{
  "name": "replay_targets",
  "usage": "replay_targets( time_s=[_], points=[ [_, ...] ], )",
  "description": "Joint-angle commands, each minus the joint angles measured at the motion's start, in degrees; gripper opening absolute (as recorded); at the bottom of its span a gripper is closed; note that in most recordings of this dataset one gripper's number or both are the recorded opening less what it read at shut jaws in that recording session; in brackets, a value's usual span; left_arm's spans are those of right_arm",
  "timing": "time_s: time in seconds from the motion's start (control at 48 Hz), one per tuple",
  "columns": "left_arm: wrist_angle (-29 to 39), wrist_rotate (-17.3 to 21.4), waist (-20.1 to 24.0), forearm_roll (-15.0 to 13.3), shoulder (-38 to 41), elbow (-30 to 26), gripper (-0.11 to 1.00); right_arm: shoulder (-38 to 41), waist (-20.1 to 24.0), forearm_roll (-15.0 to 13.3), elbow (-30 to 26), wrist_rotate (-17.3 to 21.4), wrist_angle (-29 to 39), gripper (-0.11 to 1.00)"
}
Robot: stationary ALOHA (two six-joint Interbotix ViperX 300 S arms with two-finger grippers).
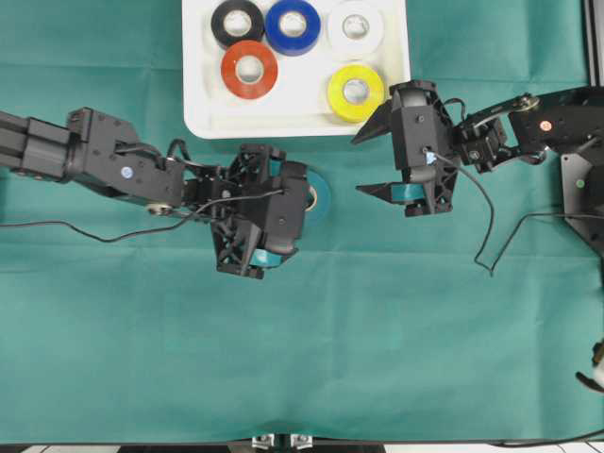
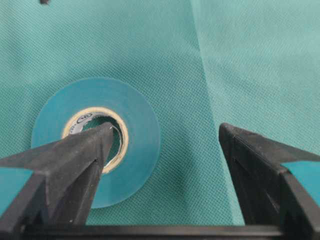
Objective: Put the tape alternately from left to right into the white case.
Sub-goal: 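Lower the left gripper into the teal roll's hole and grip it, then lift the teal roll and carry it into the tray's center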
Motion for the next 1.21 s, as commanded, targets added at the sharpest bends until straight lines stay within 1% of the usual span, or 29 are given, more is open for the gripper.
replay_targets(
  time_s=[0.0, 0.146, 0.334, 0.563, 0.75, 0.834, 0.876, 0.896, 1.001, 1.063, 1.126, 1.188],
  points=[
    [3.25, 0.00, -0.09, 0.09, 0.00, -1.93, 0.82, -1.14, 0.18, 0.00, -0.35, 0.00, -0.26, 0.86],
    [9.32, 0.00, 0.26, 0.09, 1.23, -4.57, 0.82, -1.14, 0.18, 0.09, 0.00, 0.00, -0.44, 0.86],
    [11.43, 0.00, 0.70, 0.09, 1.85, -5.98, 0.82, -1.14, 0.09, 0.09, 0.53, 0.00, -0.44, 0.86],
    [16.44, -0.18, 0.70, 0.09, 2.90, -8.35, 0.82, -1.14, 0.09, 0.09, 0.53, 0.00, -0.44, 0.86],
    [16.88, -0.18, 0.70, 0.09, 2.46, -8.61, 0.79, -1.14, 0.18, 0.09, 0.53, 0.00, -0.44, 0.86],
    [16.79, -0.09, 0.79, 0.09, 2.29, -8.70, 0.76, -1.14, 0.09, 0.09, 0.53, 0.00, -0.44, 0.86],
    [16.79, 0.00, 0.70, 0.18, 2.29, -8.61, 0.71, -1.14, 0.18, 0.09, 0.53, 0.00, -0.44, 0.85],
    [16.79, 0.18, 0.79, 0.18, 2.20, -8.61, 0.67, -1.14, 0.09, 0.09, 0.53, 0.00, -0.53, 0.86],
    [16.70, 0.44, 0.79, 0.26, 2.11, -8.44, 0.36, -1.14, 0.18, 0.09, 0.53, 0.00, -0.70, 0.86],
    [16.61, 0.44, 0.79, 0.26, 2.02, -8.26, 0.20, -1.14, 0.18, 0.09, 0.62, 0.00, -0.79, 0.86],
    [16.61, 0.44, 0.79, 0.26, 2.02, -8.09, 0.07, -1.14, 0.09, 0.09, 0.53, 0.00, -1.05, 0.86],
    [16.61, 0.44, 0.79, 0.26, 1.93, -8.09, -0.01, -1.14, 0.09, 0.09, 0.62, 0.00, -1.23, 0.86]
  ],
)
